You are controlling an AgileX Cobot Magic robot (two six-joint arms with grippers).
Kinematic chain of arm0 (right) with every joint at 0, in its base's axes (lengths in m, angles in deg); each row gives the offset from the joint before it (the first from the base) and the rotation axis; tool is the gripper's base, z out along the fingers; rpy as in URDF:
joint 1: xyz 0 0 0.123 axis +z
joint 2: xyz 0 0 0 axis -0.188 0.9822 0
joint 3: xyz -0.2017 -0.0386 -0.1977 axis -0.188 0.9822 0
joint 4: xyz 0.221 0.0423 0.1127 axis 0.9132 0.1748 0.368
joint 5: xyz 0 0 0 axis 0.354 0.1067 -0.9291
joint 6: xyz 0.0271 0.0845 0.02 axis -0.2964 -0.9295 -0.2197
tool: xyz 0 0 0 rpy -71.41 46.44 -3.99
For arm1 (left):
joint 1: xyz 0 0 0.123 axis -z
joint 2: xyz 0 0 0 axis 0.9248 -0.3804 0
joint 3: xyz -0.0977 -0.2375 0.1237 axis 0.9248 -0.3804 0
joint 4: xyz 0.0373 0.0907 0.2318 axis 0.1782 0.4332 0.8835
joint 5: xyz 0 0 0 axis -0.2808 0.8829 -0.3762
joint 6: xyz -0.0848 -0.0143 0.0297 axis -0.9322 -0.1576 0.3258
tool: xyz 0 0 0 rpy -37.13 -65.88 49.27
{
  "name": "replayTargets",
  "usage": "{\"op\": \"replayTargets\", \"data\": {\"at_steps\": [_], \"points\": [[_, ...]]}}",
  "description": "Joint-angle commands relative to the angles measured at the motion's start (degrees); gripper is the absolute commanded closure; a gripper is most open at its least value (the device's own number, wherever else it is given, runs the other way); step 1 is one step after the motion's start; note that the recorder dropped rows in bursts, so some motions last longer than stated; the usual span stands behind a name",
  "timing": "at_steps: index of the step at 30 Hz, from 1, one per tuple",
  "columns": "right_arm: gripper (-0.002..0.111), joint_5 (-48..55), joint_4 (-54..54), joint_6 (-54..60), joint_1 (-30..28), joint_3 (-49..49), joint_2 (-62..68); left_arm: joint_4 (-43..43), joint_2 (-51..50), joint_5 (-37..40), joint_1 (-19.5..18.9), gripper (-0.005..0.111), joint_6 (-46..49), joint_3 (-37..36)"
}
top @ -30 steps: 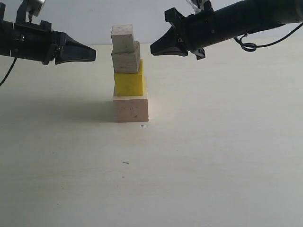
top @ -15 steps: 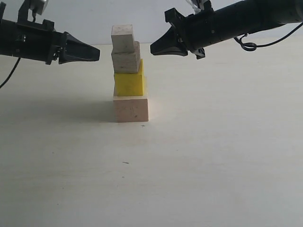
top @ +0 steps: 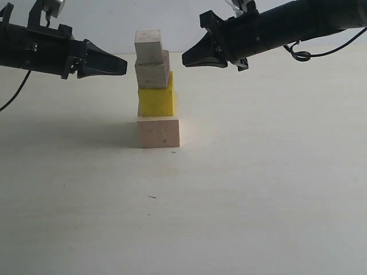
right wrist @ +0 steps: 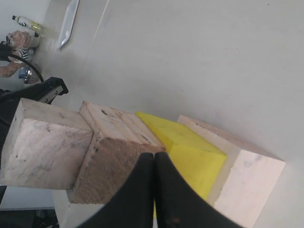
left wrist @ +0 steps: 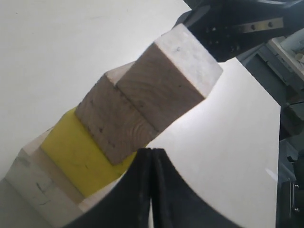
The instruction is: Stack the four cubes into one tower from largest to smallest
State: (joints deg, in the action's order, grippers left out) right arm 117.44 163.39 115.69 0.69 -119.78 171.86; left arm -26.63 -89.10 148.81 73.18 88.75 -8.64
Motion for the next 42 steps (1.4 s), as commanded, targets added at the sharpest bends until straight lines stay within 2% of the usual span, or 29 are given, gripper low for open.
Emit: {"op": "replayTargets", "data": {"at_steps": [1, 22, 27, 42], "points": [[0.108, 0.0, 0.5, 1.1, -0.2, -0.4, 1.0, -1.1, -0.2, -1.0, 0.5, 0.107, 0.5, 0.4], [0.108, 0.1, 0.7, 1.4, -0.2, -0.4, 1.1, -1.1, -0.7, -3.3, 0.5, 0.107, 0.9, 0.4], [0.108, -0.1, 0.7, 1.4, -0.2, -0.4, 1.1, -1.3, -1.6, -4.1, 2.5, 0.107, 1.2, 0.4], [0.108, -0.3, 0.7, 1.7, -0.2, -0.4, 1.3, -1.2, -1.6, -4.2, 2.5, 0.107, 1.6, 1.2]]}}
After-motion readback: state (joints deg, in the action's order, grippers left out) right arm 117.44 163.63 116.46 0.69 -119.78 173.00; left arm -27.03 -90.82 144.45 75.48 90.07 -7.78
